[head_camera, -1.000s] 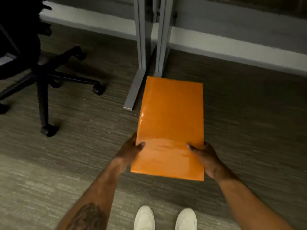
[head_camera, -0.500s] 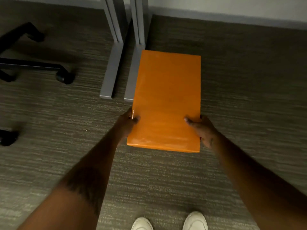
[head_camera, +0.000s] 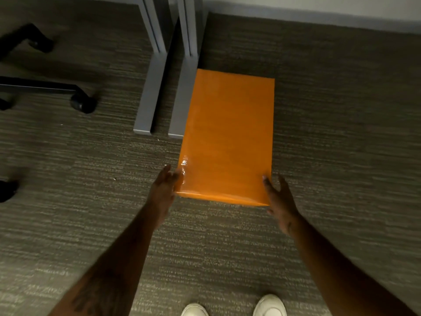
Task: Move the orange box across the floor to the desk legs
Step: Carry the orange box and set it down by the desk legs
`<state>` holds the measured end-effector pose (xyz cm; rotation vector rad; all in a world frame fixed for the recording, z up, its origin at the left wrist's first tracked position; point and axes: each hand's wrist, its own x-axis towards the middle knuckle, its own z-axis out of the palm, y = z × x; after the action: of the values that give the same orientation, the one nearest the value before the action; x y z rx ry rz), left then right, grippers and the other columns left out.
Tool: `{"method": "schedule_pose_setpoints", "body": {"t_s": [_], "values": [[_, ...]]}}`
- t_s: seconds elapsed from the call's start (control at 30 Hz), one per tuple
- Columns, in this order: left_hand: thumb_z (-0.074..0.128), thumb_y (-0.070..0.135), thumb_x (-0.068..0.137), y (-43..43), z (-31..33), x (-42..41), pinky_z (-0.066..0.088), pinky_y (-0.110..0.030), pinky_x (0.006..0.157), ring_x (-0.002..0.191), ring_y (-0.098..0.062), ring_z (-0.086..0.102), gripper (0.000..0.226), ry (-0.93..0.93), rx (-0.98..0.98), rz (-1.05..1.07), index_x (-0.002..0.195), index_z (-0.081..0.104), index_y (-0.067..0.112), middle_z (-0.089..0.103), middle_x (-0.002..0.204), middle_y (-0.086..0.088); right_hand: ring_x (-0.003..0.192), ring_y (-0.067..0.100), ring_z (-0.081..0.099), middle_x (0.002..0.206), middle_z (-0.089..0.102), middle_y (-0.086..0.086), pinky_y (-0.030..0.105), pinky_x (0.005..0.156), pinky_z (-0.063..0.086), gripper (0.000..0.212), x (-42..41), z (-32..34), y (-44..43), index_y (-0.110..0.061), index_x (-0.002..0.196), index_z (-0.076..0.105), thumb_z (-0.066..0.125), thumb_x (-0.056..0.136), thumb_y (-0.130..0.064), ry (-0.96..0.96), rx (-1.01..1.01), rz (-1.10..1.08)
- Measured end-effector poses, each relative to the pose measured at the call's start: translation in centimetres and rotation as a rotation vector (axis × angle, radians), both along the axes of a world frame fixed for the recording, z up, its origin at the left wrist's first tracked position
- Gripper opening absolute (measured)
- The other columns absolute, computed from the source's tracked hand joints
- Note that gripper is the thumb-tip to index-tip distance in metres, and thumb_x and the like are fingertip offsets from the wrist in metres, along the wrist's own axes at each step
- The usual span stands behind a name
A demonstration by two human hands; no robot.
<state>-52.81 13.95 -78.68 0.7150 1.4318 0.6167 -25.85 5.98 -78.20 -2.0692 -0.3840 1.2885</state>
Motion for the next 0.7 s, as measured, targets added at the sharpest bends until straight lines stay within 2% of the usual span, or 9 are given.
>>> {"method": "schedule_pose_setpoints", "body": {"t_s": [0.07,0.13,0.2,0.3,0.37,0.43,0.53,0.6,0.7], "values": [[0.065,0.041,0.083,-1.2,-0.5,-0.3,0.043,-0.047,0.098,0.120,-0.019,0.057,0.063,-0.075,-0.035,-0.008,0.142,0.042,0.040,0.059,0.136,0.006,0.138,0.031,0.041,0.161,0.028,0.007,0.056,0.100,0.047,0.082,-0.4,-0.3,-1.3,-0.040,0.154,0.014,0.061,0.088,-0.054,0.068,0.010,-0.047],[0.066,0.031,0.089,-1.4,-0.6,0.2,0.049,-0.041,0.093,0.118,-0.019,0.060,0.046,-0.098,-0.015,-0.066,0.130,0.053,0.046,0.063,0.131,0.010,0.126,0.023,0.049,0.151,0.043,0.002,0.049,0.091,0.052,0.072,-1.0,-0.3,-1.4,-0.036,0.151,0.026,0.063,0.090,-0.045,0.091,0.077,-0.061],[0.062,0.020,0.094,-1.0,-0.5,0.6,0.053,-0.037,0.087,0.115,-0.020,0.063,0.039,-0.075,0.037,-0.070,0.127,0.058,0.040,0.068,0.123,0.006,0.117,0.021,0.057,0.127,0.059,-0.013,0.039,0.083,0.052,0.048,-1.6,-0.3,-0.7,-0.036,0.137,0.044,0.063,0.092,-0.035,0.071,0.176,-0.047],[0.058,0.014,0.095,0.2,0.3,1.0,0.051,-0.040,0.086,0.107,-0.025,0.064,0.031,-0.022,0.085,-0.055,0.120,0.064,0.032,0.073,0.106,0.006,0.106,0.014,0.061,0.105,0.061,-0.023,0.043,0.089,0.053,0.035,-1.8,-0.2,0.8,-0.038,0.125,0.051,0.062,0.094,-0.027,0.029,0.230,-0.051],[0.058,0.012,0.096,1.5,0.9,1.3,0.051,-0.049,0.091,0.106,-0.030,0.063,0.029,0.005,0.105,-0.062,0.110,0.066,0.036,0.072,0.108,-0.002,0.098,0.007,0.060,0.105,0.062,-0.020,0.046,0.093,0.053,0.033,-1.5,-0.2,2.0,-0.035,0.127,0.054,0.060,0.096,-0.024,0.009,0.248,-0.042],[0.056,0.012,0.096,2.9,1.4,2.0,0.048,-0.055,0.097,0.108,-0.033,0.062,0.028,0.033,0.127,-0.070,0.108,0.066,0.035,0.069,0.111,-0.007,0.099,0.010,0.059,0.104,0.061,-0.019,0.046,0.093,0.051,0.030,-1.0,-0.1,3.3,-0.034,0.125,0.056,0.058,0.098,-0.023,-0.006,0.270,-0.034],[0.055,0.010,0.096,5.3,1.5,3.0,0.050,-0.048,0.092,0.101,-0.031,0.060,0.027,0.037,0.177,-0.068,0.119,0.063,0.023,0.066,0.101,-0.003,0.096,0.006,0.058,0.099,0.057,-0.024,0.044,0.095,0.050,0.022,-0.4,-0.2,5.7,-0.035,0.117,0.057,0.055,0.099,-0.023,-0.007,0.287,-0.040],[0.055,0.009,0.096,7.0,1.4,3.5,0.046,-0.044,0.086,0.096,-0.026,0.056,0.027,0.012,0.199,-0.072,0.121,0.062,0.019,0.063,0.098,-0.003,0.092,-0.002,0.054,0.099,0.055,-0.026,0.045,0.100,0.049,0.025,0.2,-0.2,7.5,-0.033,0.122,0.054,0.054,0.099,-0.022,-0.016,0.294,-0.039],[0.054,0.008,0.097,10.0,0.7,4.3,0.042,-0.042,0.083,0.096,-0.024,0.052,0.032,0.008,0.195,-0.053,0.126,0.061,0.019,0.060,0.108,-0.008,0.107,0.007,0.052,0.112,0.055,-0.021,0.047,0.105,0.045,0.037,1.0,-0.6,10.8,-0.027,0.137,0.051,0.052,0.100,-0.023,-0.028,0.298,-0.034]]}}
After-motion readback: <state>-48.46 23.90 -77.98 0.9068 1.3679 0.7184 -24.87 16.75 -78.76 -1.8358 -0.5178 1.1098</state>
